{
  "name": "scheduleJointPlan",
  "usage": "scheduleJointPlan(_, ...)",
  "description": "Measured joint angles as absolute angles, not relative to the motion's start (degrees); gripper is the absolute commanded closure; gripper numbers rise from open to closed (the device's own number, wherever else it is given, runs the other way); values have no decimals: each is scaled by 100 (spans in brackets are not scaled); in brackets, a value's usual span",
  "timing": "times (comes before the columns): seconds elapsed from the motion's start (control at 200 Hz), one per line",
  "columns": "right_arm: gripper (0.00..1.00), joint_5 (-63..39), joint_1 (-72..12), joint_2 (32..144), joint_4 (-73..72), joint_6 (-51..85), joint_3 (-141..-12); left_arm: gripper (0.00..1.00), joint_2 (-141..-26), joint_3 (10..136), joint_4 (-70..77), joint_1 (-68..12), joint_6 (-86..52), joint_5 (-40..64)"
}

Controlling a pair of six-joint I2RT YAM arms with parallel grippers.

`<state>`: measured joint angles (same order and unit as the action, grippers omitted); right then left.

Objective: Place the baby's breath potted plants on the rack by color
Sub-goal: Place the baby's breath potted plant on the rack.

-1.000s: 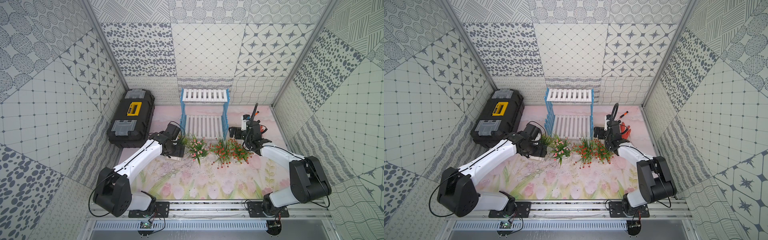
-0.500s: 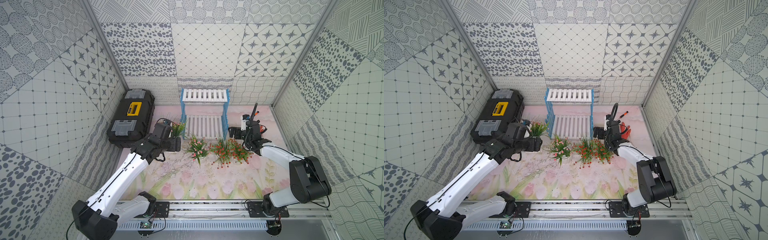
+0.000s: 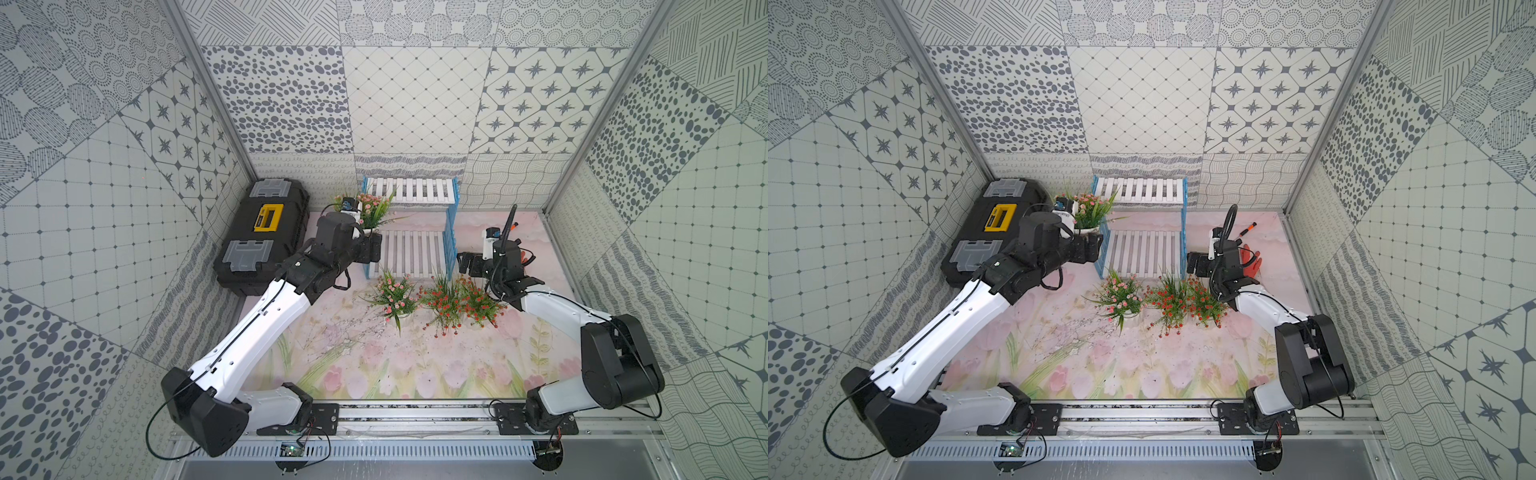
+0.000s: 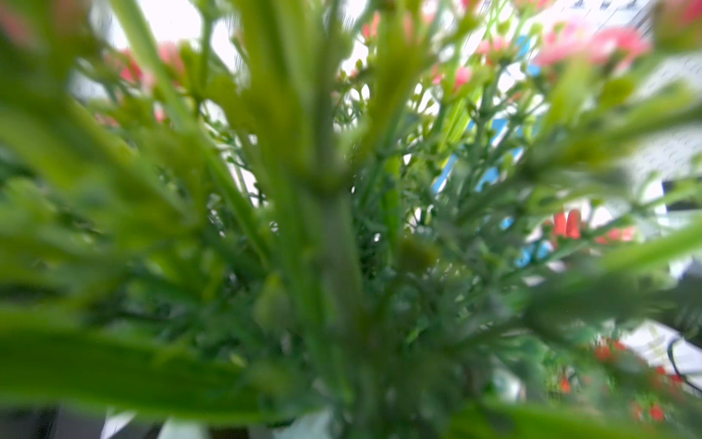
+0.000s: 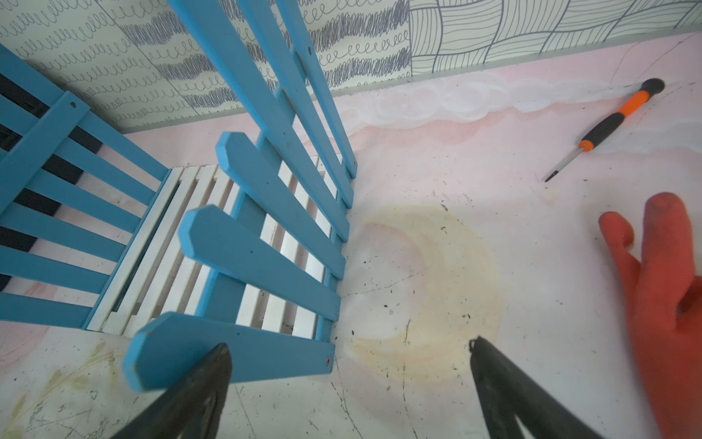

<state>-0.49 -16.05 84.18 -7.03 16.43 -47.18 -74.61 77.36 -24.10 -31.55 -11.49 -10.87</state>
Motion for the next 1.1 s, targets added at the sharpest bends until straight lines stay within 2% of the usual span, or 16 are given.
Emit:
scheduleJointPlan(0.58,2,32,-1608,8348,-661,1608,-4718,60,-9896,9771,-281,-3175,-82,-1017)
scheduleJointPlan(1.101,2,71,-1608,8348,-596,1562,-4718,59,-11360,10881,458,-2720,38,-742)
